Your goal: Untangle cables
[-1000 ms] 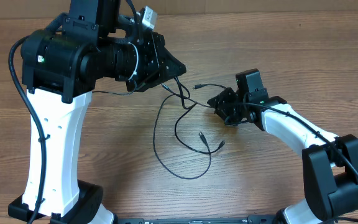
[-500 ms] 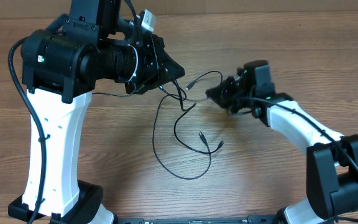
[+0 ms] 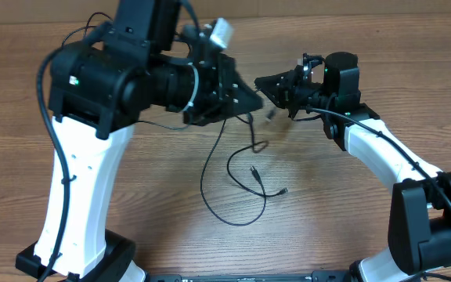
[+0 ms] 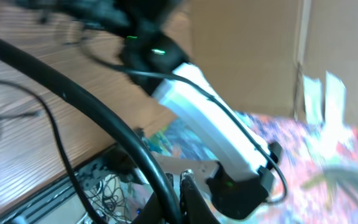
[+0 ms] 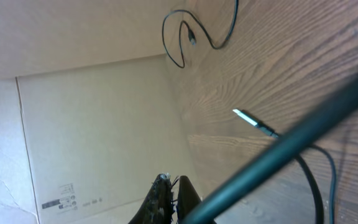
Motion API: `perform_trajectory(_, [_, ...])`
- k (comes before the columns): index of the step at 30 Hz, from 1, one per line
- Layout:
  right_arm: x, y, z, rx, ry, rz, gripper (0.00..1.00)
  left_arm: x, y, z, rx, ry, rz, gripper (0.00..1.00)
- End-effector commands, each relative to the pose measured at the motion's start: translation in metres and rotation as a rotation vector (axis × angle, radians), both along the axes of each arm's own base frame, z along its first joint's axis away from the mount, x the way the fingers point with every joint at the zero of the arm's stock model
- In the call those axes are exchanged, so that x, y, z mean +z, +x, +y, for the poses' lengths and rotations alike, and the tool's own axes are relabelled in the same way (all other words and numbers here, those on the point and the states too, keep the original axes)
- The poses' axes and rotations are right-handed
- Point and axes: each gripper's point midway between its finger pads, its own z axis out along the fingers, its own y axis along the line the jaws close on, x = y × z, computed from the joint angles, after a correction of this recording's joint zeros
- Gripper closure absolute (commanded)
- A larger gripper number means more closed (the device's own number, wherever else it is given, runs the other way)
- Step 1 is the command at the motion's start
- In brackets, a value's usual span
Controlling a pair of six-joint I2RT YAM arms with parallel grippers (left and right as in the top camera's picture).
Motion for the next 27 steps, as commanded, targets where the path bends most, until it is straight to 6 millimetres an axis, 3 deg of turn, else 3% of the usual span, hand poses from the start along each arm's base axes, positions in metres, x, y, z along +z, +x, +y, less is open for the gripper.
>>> perform_trajectory(1, [0.011, -0.007, 0.017, 0.056, 0.026, -0.017, 0.96, 0.022, -0.020, -0.020, -0.132, -0.097, -0.083, 0.96])
perform_trajectory(5, [0.020, -0.010, 0.028, 0.087, 0.041, -0.069, 0.96, 0.028, -0.032, -0.036, -0.190, -0.122, -0.113, 0.96])
perform_trajectory(11, [0.019, -0.001, 0.022, 0.035, 0.019, -0.084, 0.96, 0.030, -0.052, -0.051, -0.258, -0.132, -0.111, 0.96])
perform_trajectory(16, [-0.023, 0.007, -0.011, -0.101, -0.099, 0.071, 0.96, 0.030, -0.058, -0.054, -0.277, -0.138, -0.108, 0.96])
perform_trajectory(21, [-0.068, -0.003, -0.045, -0.195, -0.249, 0.233, 0.96, 0.031, -0.048, -0.048, -0.246, -0.136, -0.114, 0.96])
perform_trajectory(24, [-0.078, -0.009, -0.057, -0.214, -0.273, 0.293, 0.96, 0.029, -0.037, -0.042, -0.208, -0.124, -0.120, 0.96])
perform_trajectory(27, [-0.078, -0.006, -0.062, -0.199, -0.300, 0.246, 0.96, 0.029, -0.032, -0.038, -0.190, -0.122, -0.117, 0.96])
